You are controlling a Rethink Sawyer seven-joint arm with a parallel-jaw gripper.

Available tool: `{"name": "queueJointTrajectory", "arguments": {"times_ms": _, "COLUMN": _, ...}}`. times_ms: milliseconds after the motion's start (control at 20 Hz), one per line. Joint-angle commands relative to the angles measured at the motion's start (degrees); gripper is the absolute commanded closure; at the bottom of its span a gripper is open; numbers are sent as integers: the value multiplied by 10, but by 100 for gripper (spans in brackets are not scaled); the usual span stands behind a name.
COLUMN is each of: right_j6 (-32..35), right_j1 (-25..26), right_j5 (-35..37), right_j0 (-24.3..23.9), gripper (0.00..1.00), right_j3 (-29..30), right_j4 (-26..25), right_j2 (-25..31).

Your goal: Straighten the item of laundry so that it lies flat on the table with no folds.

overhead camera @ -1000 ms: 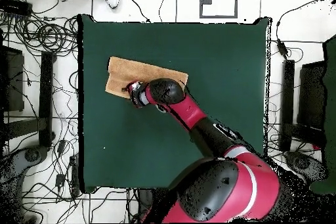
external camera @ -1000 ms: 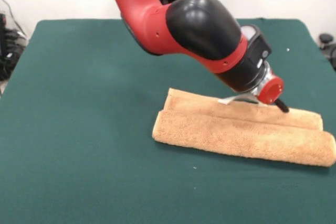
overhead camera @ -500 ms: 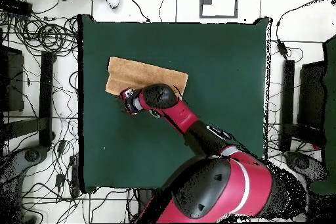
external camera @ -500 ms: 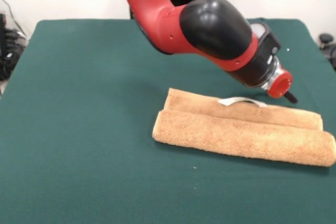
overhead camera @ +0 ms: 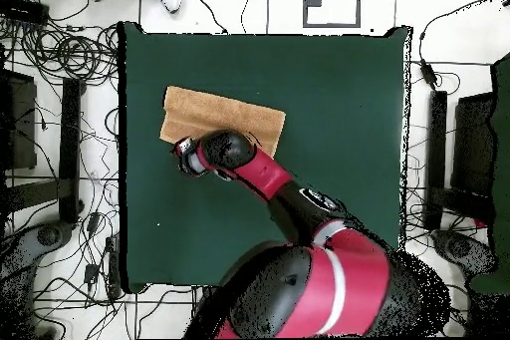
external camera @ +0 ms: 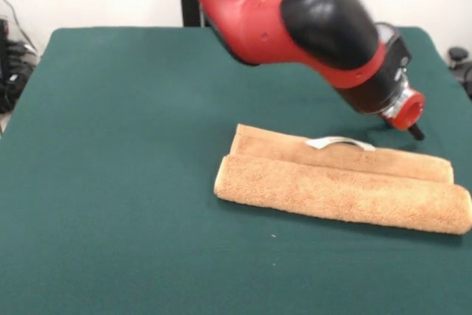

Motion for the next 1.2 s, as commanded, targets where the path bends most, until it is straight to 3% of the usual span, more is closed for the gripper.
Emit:
{"name": "queueJointTrajectory", "arguments": {"times_ms": 50, "right_j6": 78, "right_j1": -59, "right_j5": -82, "right_j0": 71, "gripper": 0, "right_j3": 28, "right_j4": -51, "right_j2": -60}}
{"name": "queueJointTrajectory", "arguments": {"times_ms": 300, "right_j6": 26, "right_j1": -74, "right_j5": -62, "right_j0": 46, "gripper": 0, "right_j3": 20, "right_j4": -87, "right_j2": -45}}
{"name": "queueJointTrajectory", "arguments": {"times_ms": 550, "right_j6": 39, "right_j1": -87, "right_j5": -71, "right_j0": 26, "gripper": 0, "right_j3": 48, "right_j4": -95, "right_j2": -23}}
{"name": "queueJointTrajectory", "arguments": {"times_ms": 1200, "right_j6": 47, "right_j1": -58, "right_j5": -134, "right_j0": 6, "gripper": 0, "right_j3": 62, "right_j4": -128, "right_j2": -5}}
